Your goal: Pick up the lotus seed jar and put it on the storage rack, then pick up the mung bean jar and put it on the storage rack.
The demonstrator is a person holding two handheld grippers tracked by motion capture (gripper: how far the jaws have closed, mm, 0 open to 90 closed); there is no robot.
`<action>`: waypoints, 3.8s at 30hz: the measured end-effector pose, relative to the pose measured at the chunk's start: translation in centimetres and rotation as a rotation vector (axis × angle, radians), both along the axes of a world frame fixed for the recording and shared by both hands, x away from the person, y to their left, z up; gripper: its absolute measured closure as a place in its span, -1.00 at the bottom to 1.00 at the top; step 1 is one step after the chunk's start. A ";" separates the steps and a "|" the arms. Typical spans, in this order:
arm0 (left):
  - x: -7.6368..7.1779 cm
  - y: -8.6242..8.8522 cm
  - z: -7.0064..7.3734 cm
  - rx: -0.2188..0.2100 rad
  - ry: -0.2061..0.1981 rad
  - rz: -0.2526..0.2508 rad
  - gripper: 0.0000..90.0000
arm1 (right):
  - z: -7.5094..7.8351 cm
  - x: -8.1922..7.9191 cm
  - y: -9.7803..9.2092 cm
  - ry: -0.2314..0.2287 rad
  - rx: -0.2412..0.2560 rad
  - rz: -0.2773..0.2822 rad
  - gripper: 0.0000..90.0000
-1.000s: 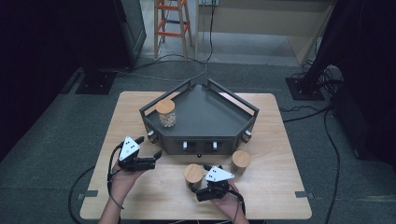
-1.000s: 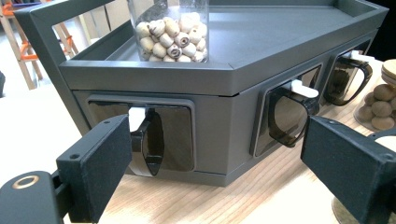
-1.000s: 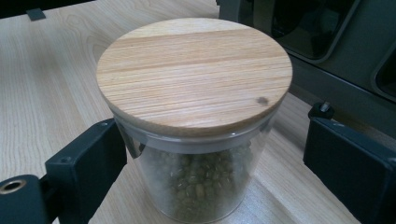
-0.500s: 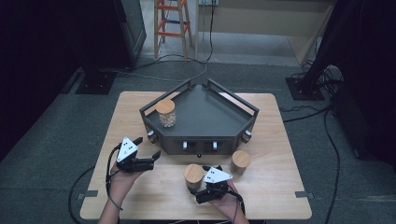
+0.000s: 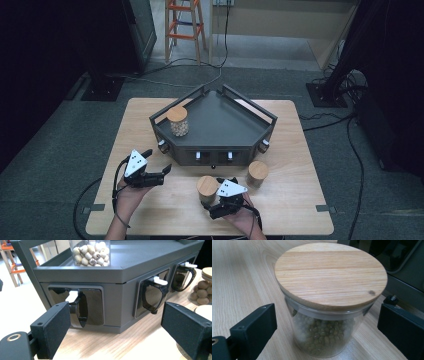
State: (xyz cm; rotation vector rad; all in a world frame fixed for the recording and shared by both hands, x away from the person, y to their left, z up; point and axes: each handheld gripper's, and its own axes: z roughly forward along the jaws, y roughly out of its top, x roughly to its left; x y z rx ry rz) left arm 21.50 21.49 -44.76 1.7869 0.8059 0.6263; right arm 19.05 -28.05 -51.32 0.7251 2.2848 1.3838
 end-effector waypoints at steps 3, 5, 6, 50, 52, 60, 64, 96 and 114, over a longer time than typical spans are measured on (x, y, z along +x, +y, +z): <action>-0.1 0.0 -0.2 0.001 0.001 -0.003 -0.80 | 0.0 -0.1 0.0 -0.004 -0.004 0.004 -0.92; -0.2 -0.1 -0.3 0.004 -0.001 -0.005 -0.80 | 0.0 -0.1 0.0 -0.004 -0.007 0.002 -0.92; -0.2 -0.1 -0.4 0.004 -0.001 -0.007 -0.80 | 0.0 -0.1 0.0 -0.003 -0.004 0.000 -0.92; -2.6 -0.4 -4.0 0.025 -0.015 -0.045 -0.80 | 0.1 0.3 -0.3 0.028 0.014 -0.006 -0.91; -2.6 -0.4 -4.0 0.023 -0.014 -0.046 -0.80 | 0.1 0.3 -0.3 0.029 0.015 -0.006 -0.91; -3.0 -0.2 -4.8 0.007 -0.012 -0.040 -0.80 | 0.1 0.2 -0.2 0.019 0.004 0.000 -0.90; -3.0 0.1 -5.4 -0.012 -0.002 -0.033 -0.80 | 0.1 0.1 -0.1 0.020 0.001 -0.001 -0.89; -3.2 0.3 -6.5 0.020 0.032 -0.037 -0.80 | 2.2 1.7 2.0 0.056 0.014 -0.014 -0.88; -2.9 0.4 -6.5 0.025 0.041 -0.044 -0.80 | 2.0 2.2 3.0 0.070 -0.027 -0.013 -0.52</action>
